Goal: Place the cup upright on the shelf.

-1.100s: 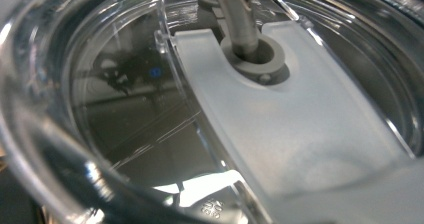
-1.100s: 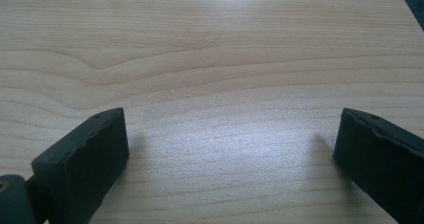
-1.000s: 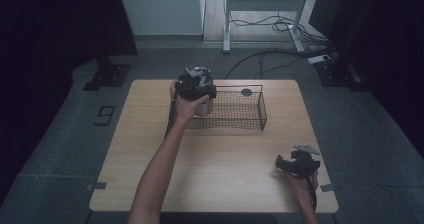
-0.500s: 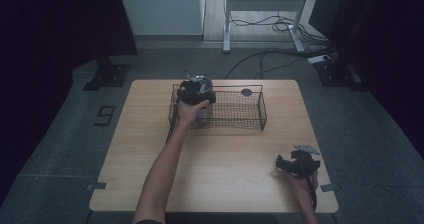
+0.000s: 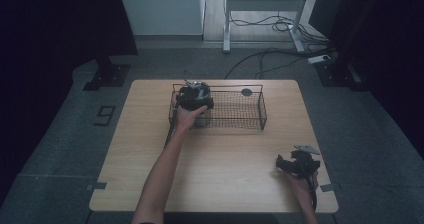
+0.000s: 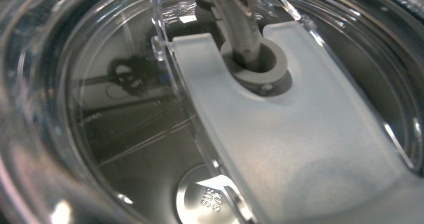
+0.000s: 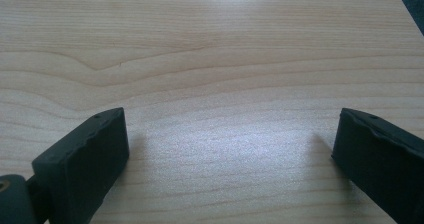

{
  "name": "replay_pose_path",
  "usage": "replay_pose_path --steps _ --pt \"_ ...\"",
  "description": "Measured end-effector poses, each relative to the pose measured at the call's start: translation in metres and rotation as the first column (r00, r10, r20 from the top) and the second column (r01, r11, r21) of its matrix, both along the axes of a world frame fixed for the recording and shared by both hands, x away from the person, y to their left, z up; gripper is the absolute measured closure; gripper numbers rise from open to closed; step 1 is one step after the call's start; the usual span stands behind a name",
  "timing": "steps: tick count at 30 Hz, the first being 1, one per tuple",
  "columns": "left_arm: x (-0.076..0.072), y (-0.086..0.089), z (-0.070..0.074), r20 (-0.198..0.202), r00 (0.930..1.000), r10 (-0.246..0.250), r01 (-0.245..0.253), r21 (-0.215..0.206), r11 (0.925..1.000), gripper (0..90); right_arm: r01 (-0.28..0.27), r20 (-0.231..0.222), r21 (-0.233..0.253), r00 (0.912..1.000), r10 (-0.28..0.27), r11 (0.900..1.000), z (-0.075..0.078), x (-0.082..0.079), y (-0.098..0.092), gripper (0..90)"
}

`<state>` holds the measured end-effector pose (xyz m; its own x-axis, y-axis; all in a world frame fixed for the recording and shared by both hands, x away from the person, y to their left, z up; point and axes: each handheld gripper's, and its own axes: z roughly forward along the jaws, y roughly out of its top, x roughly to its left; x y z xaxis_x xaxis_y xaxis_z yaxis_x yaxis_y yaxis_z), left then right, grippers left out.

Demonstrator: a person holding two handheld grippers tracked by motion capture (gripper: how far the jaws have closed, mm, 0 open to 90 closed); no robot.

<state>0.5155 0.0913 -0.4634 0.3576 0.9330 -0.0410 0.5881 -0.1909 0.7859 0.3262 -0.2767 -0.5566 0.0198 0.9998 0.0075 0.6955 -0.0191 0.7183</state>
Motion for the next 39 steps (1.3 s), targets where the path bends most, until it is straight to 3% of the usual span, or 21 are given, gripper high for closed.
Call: replay_pose_path --steps 3,10,16,23,27,30,39 --pt "-0.003 -0.002 0.000 0.006 0.9999 -0.009 0.009 0.022 0.9997 3.3 0.000 0.000 0.000 1.0000 0.000 1.000 0.000 0.000 0.000 1.2" --pt "-0.003 0.000 0.003 -0.007 1.0000 0.007 -0.007 0.019 0.9998 3.2 0.001 0.000 0.000 1.0000 -0.001 1.000 0.000 0.000 0.000 1.2" --pt "-0.011 0.007 0.014 0.054 0.9983 0.022 -0.019 -0.045 0.9988 1.4 0.001 0.000 0.000 1.0000 -0.001 1.000 0.000 0.000 0.000 1.2" --pt "-0.034 0.015 0.040 0.148 0.9887 -0.022 0.037 -0.103 0.9940 0.9 0.001 0.000 0.000 1.0000 -0.001 1.000 0.000 0.000 0.000 1.2" --pt "-0.053 0.022 0.052 0.181 0.9824 -0.046 0.072 -0.137 0.9879 4.2 0.001 0.000 0.000 1.0000 -0.001 1.000 0.000 0.000 0.000 1.2" --pt "-0.069 0.027 0.059 0.207 0.9762 -0.066 0.095 -0.138 0.9858 5.0 0.001 0.000 0.000 1.0000 -0.001 1.000 0.000 0.000 0.000 1.2" --pt "-0.105 0.043 0.064 0.225 0.9688 -0.105 0.140 -0.148 0.9790 5.3 0.003 0.002 -0.001 1.0000 -0.003 1.000 0.000 0.000 0.000 1.4"
